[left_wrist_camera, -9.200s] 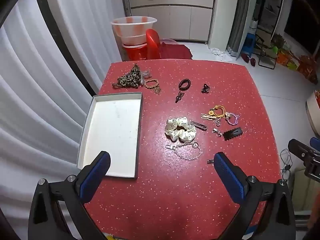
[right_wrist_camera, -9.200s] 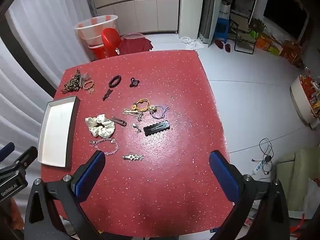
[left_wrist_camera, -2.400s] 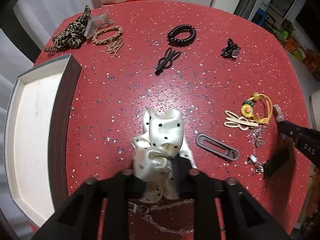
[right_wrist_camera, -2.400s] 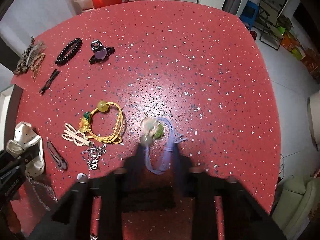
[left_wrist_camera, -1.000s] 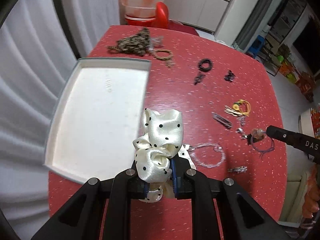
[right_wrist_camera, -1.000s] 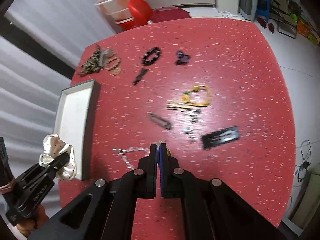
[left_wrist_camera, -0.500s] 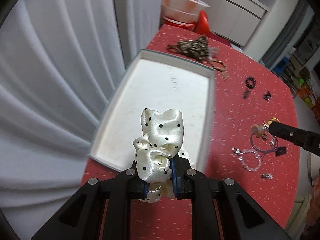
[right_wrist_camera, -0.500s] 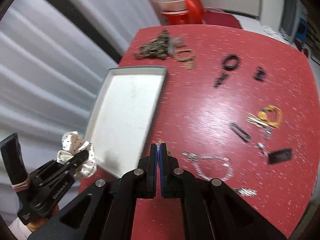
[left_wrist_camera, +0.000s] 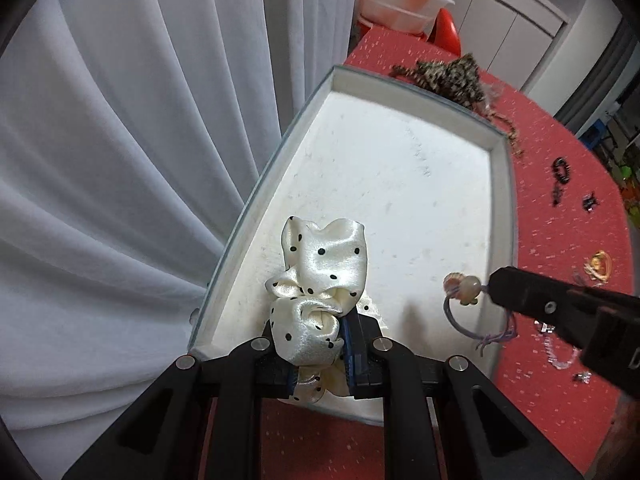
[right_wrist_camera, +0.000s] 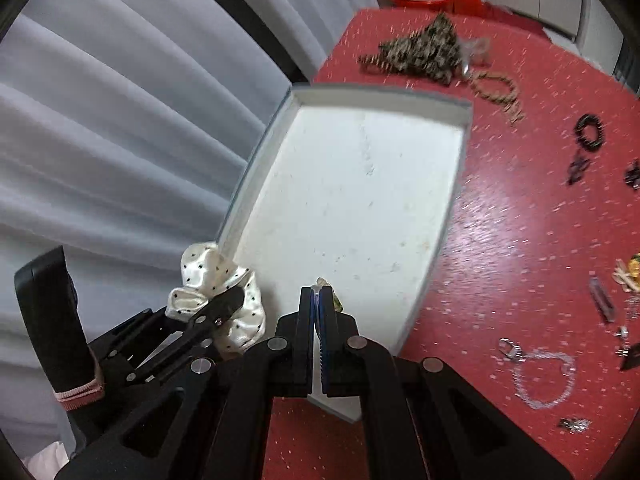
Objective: Organize jewelry
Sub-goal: 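Carry the scrunchie in the left tool and hair tie in the right tool into the white tray, then open the left tool releasing the scrunchie while the right tool releases the hair tie in the tray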
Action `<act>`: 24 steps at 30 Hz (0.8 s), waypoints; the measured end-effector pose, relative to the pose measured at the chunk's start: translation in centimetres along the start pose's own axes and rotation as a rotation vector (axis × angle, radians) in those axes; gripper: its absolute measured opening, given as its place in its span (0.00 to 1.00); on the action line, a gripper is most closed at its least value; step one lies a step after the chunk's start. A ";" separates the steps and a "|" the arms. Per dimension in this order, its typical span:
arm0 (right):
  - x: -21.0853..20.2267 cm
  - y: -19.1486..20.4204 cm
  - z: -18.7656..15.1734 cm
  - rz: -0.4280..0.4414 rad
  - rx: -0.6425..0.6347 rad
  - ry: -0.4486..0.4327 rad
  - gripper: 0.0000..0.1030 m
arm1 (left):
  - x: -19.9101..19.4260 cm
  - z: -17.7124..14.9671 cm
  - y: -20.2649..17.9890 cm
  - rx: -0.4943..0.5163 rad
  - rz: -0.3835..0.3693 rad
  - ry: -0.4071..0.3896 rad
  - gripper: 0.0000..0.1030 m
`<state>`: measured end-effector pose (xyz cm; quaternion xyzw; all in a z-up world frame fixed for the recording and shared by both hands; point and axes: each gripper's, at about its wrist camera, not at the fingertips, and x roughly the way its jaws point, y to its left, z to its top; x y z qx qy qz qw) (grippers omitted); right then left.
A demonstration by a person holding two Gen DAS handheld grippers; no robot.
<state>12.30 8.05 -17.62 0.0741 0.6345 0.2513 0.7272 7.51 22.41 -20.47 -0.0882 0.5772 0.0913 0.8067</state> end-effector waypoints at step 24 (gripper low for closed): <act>5.4 -2.2 2.4 -0.054 0.009 0.042 0.45 | 4.0 -0.8 -0.9 0.043 0.129 0.019 0.82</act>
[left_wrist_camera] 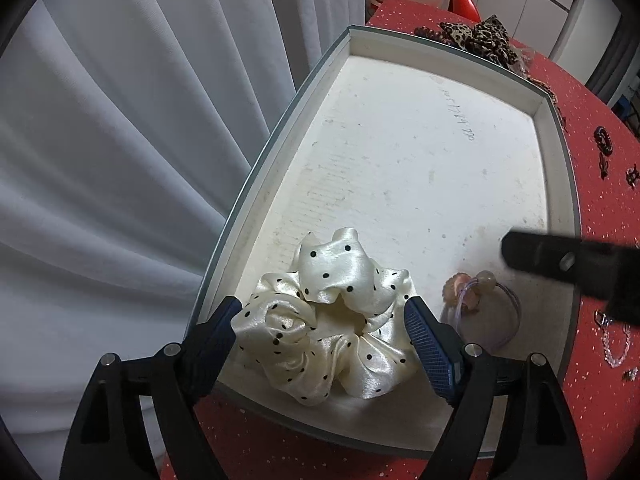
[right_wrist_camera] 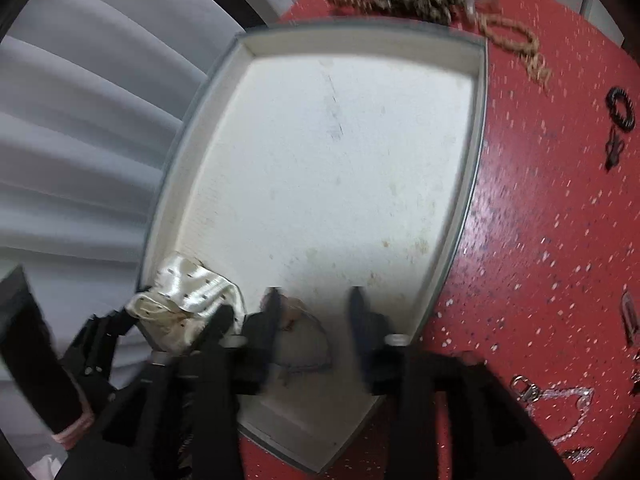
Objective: Organize jewelry
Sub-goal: 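Open the left tool releasing the scrunchie while the right tool releases the hair tie in the tray, then move the left tool to the crystal bead chain while the right tool approaches the black scalloped clip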
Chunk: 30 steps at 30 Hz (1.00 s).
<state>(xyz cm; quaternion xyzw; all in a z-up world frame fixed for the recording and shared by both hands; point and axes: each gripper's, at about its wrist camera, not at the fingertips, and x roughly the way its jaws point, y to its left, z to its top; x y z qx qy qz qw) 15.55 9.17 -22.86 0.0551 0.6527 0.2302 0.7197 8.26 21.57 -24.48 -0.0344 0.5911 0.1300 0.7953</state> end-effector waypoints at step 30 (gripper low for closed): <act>-13.2 -16.5 -10.4 -0.105 0.332 -0.140 0.86 | -10.2 0.0 -9.6 0.198 -0.110 -0.062 1.00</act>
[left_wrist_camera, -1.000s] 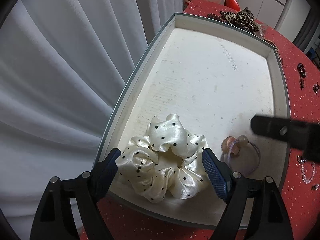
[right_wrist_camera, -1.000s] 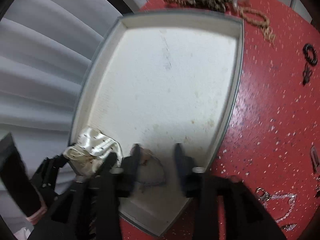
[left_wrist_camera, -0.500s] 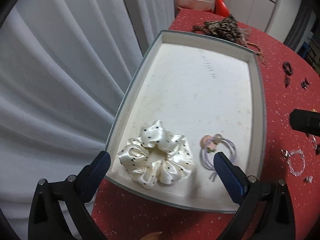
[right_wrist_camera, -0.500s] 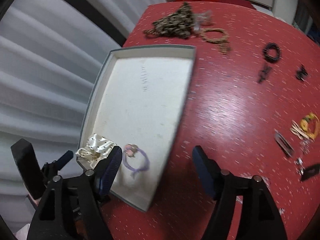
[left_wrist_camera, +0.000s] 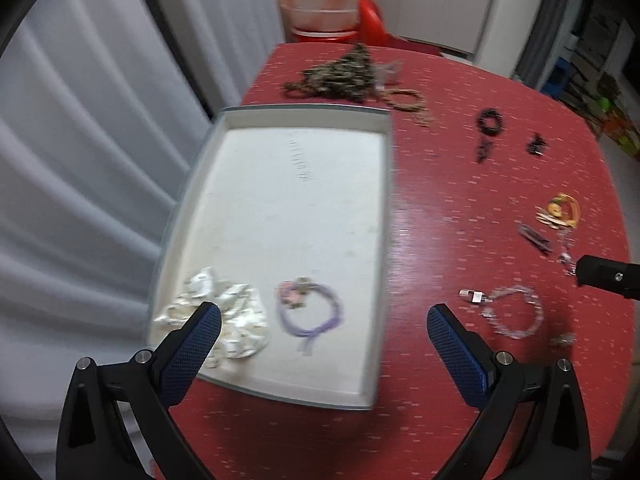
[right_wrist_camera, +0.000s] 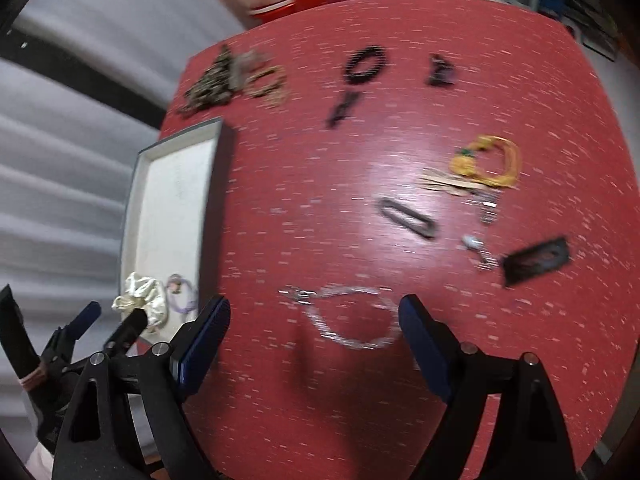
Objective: Organize jewelry
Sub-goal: 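Move the left tool to the crystal bead chain while the right tool approaches the black scalloped clip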
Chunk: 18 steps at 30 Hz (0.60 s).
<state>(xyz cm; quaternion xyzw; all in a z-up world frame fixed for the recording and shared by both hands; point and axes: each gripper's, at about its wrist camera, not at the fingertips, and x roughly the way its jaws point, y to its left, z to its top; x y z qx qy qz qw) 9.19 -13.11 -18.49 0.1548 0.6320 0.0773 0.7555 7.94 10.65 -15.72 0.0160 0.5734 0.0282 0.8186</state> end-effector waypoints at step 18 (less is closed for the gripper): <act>-3.0 -9.7 2.1 -0.069 0.091 -0.043 0.86 | 1.3 2.4 -9.5 0.073 -0.090 0.030 1.00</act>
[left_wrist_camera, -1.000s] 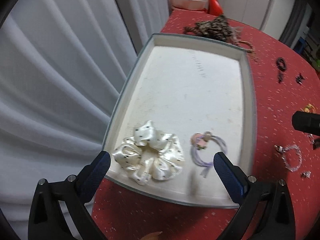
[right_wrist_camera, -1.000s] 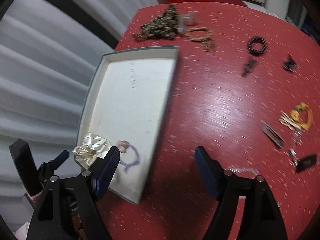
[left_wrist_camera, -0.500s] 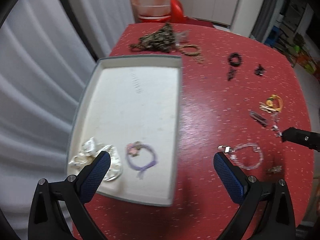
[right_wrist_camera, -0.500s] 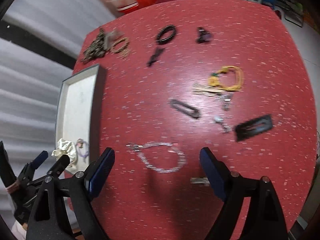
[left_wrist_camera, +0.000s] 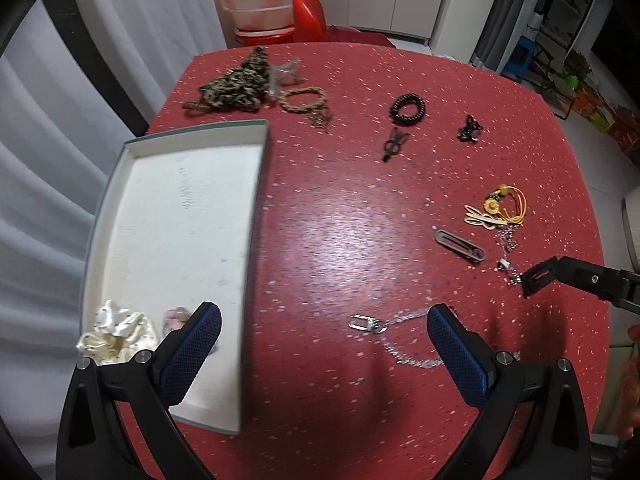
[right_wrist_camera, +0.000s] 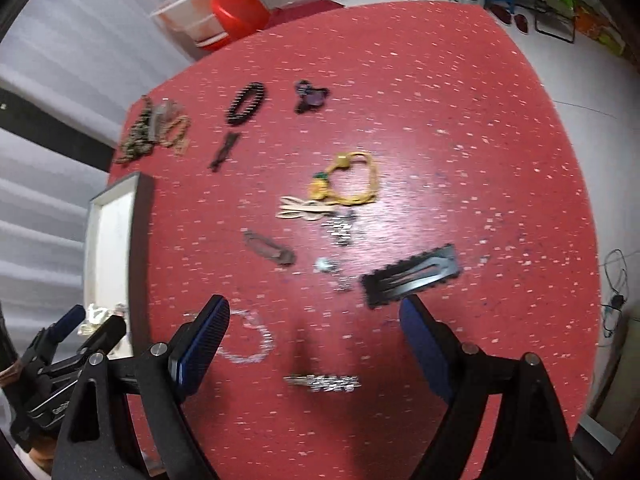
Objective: Organize jewelry
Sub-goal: 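Move the left tool to the crystal bead chain while the right tool approaches the black scalloped clip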
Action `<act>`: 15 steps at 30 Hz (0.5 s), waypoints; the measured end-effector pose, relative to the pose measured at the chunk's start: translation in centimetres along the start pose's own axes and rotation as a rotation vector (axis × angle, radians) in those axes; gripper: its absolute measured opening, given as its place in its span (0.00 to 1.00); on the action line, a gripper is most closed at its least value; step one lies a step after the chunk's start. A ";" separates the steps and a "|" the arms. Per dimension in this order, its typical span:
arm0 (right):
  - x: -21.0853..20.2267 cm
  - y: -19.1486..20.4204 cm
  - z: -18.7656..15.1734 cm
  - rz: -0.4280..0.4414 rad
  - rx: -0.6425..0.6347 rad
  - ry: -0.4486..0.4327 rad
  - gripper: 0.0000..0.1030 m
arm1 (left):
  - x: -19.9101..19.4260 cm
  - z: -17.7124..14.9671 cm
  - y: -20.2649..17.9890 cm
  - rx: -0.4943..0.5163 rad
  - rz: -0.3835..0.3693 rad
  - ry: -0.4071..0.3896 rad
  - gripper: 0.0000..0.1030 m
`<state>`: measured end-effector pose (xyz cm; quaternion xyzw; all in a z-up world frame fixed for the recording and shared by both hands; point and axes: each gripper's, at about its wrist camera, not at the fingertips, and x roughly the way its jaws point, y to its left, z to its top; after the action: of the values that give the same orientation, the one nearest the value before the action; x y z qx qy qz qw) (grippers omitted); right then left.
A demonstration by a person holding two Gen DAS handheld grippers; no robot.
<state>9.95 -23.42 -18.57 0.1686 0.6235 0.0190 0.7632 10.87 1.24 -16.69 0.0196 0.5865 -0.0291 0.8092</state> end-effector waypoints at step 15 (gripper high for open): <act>2.3 -6.2 -0.3 -0.094 0.051 0.046 0.86 | 5.5 -1.8 -2.6 0.003 -0.003 0.123 1.00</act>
<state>9.01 -28.59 -22.56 0.1581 0.6483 -0.0286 0.7443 10.69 -1.37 -22.45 0.0216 0.6349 -0.0302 0.7717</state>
